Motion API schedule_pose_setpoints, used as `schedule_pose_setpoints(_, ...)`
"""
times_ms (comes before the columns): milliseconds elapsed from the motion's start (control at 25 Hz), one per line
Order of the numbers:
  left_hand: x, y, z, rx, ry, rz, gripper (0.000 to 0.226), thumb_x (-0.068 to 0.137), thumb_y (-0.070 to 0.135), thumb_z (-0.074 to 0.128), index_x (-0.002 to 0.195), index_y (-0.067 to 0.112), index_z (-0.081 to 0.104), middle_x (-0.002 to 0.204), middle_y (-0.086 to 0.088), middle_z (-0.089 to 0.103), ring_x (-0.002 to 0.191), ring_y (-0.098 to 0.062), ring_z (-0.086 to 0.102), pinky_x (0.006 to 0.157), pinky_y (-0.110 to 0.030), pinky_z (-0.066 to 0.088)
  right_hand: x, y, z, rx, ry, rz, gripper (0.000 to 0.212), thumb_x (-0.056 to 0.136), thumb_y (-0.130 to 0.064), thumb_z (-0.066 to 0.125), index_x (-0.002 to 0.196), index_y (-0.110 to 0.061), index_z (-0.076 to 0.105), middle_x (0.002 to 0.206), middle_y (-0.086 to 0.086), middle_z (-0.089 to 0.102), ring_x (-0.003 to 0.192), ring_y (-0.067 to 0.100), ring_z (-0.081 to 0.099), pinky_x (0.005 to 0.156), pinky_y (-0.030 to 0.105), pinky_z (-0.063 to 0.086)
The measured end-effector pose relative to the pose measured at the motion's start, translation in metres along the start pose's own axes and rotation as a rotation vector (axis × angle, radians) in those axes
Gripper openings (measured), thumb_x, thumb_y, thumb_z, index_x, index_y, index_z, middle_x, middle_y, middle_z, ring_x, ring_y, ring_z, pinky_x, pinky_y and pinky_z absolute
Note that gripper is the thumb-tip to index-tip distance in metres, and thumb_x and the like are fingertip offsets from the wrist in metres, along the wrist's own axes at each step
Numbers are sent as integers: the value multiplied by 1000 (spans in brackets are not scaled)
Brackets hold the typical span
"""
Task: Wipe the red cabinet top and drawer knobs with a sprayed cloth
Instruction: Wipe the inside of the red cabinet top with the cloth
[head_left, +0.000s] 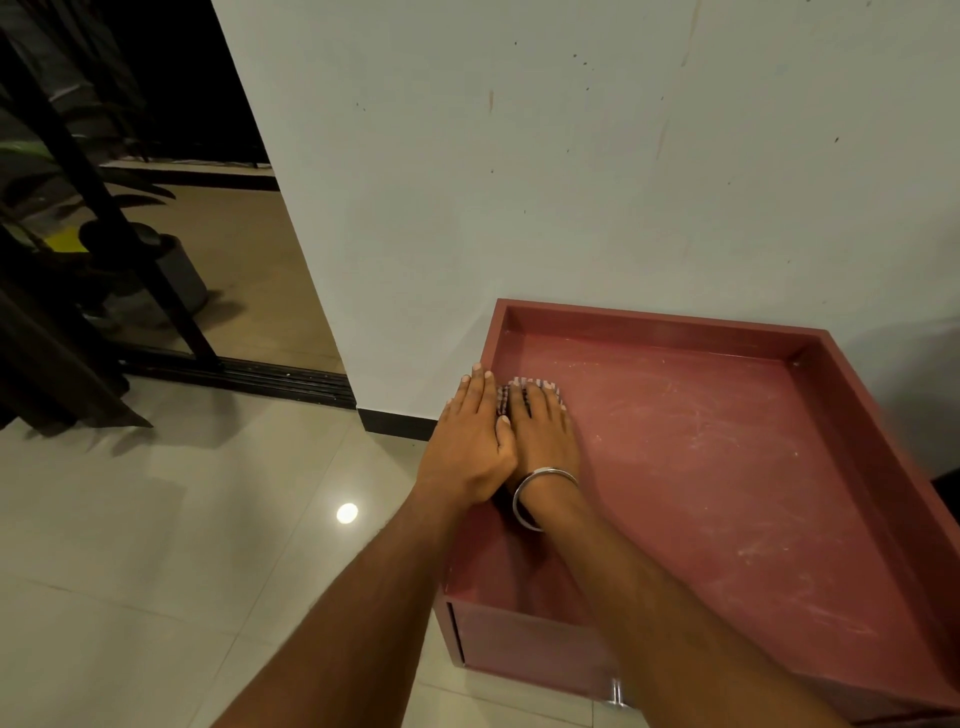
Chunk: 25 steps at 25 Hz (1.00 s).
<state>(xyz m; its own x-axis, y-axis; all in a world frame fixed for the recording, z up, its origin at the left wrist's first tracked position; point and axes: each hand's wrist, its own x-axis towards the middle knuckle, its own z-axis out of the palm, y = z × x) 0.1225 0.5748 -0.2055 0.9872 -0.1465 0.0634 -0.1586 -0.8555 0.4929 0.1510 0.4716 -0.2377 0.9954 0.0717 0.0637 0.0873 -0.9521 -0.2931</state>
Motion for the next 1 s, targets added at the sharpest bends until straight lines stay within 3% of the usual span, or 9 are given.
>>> schedule_pose_setpoints(160,6,0,-1,14,12,-8,64,97,33,24,153,11,2,162,-4,-5,149,-15,-4,122,-36,4,11,6,0,-4,8,76,59,100,-36,26,151,-12,9,160,8,9,149,26,1,122,40,4)
schedule_pose_setpoints(440,19,-3,1,27,7,-9,63,98,31,24,153,12,1,162,-3,-6,149,-14,-6,122,-37,3,26,-4,0,-17,-15,-68,55,101,-25,27,151,-15,6,161,4,6,149,25,-1,122,38,2)
schedule_pose_setpoints(600,20,1,1,14,6,-3,64,98,32,26,153,11,1,162,-4,-6,149,-14,-5,122,-37,4,36,20,-6,13,78,78,59,98,-36,28,151,-15,14,160,7,13,148,26,3,122,39,3)
schedule_pose_setpoints(720,23,-2,1,14,14,-13,63,99,30,28,153,11,1,162,-4,-6,149,-15,-5,122,-36,3,43,18,-3,4,49,122,60,98,-36,30,151,-13,15,159,10,12,148,28,3,122,40,3)
schedule_pose_setpoints(1000,30,-1,1,14,12,-11,61,100,29,26,153,13,2,162,-2,-6,149,-14,-5,122,-35,2,63,4,3,9,-3,-34,55,100,-33,31,150,-17,14,159,5,13,148,26,4,122,40,5)
